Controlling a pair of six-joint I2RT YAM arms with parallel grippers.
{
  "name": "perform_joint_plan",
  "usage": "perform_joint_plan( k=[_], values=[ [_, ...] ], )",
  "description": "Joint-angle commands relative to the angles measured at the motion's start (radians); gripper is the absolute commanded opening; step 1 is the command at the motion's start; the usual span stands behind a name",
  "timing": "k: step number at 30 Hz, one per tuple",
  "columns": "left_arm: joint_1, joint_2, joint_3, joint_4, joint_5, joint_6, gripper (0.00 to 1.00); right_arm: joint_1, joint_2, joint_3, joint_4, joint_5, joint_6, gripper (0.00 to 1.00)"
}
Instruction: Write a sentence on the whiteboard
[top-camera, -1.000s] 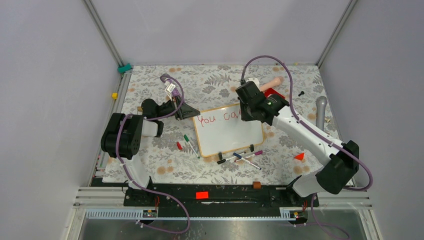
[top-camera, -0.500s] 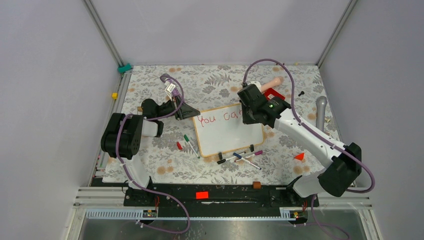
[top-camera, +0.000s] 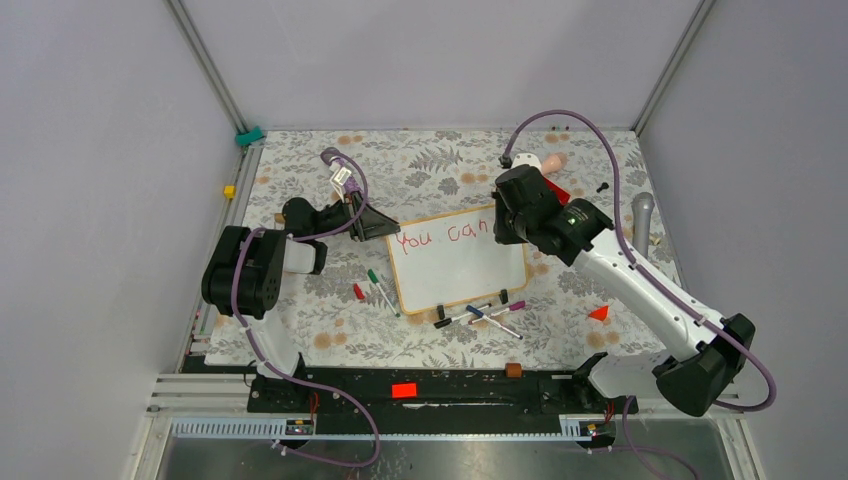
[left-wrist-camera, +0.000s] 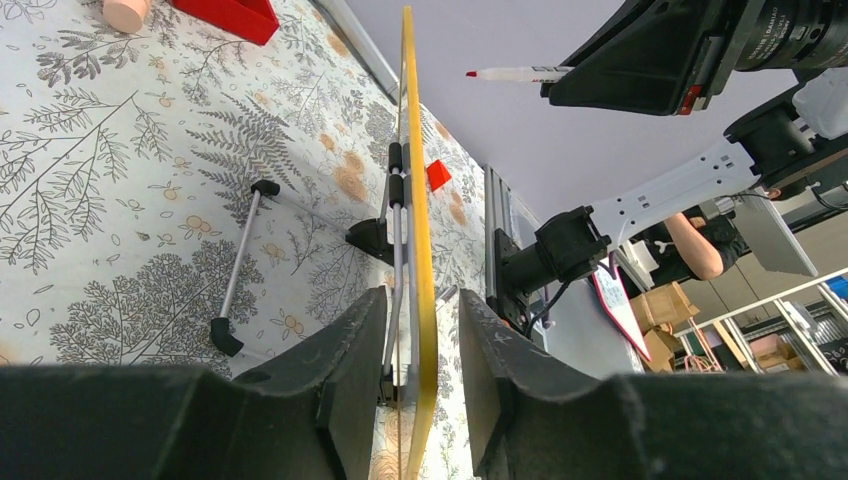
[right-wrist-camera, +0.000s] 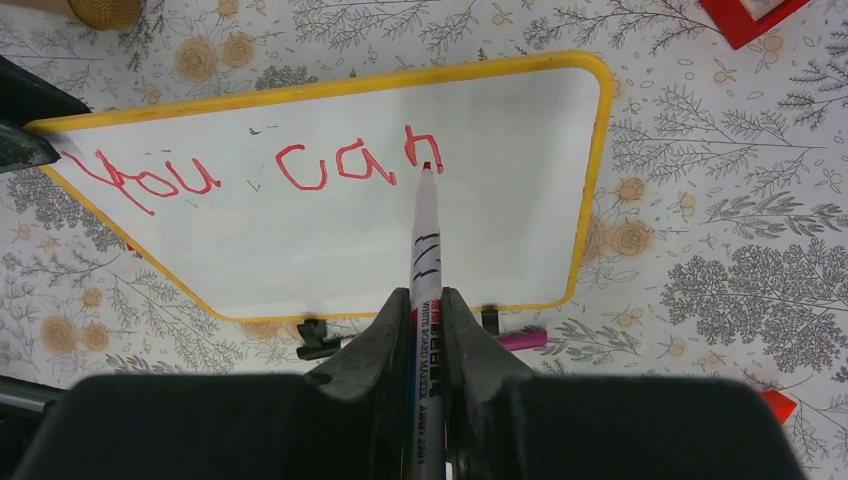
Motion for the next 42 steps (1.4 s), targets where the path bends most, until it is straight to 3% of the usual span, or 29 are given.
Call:
perform_joint_plan(
  k=[1,9,19,27,38,42],
  values=[
    [0.009,-0.004,0.043,0.066,0.034,0.000,0.37,-0.007,-0.029,0.008,0.034,0.001,-0.003,0.00],
    [0.025,-0.008,0.066,0.066,0.033,-0.010,0.60,-0.008,-0.066,-0.007,0.038,0.009,-0.026,0.00],
    [0.044,-0.079,-0.071,0.066,0.031,0.051,0.63,-0.008,-0.106,-0.027,0.047,-0.024,-0.035,0.00],
    [0.051,-0.155,-0.248,0.066,-0.039,0.109,0.57,-0.008,-0.134,-0.050,0.051,-0.031,-0.023,0.00],
    [0.108,-0.252,-0.375,0.065,-0.088,0.129,0.81,-0.008,-0.093,-0.010,0.081,-0.041,-0.017,0.00],
    [0.144,-0.234,-0.402,0.064,-0.099,0.082,0.81,-0.007,-0.068,0.005,0.104,-0.052,-0.015,0.00]
  ],
)
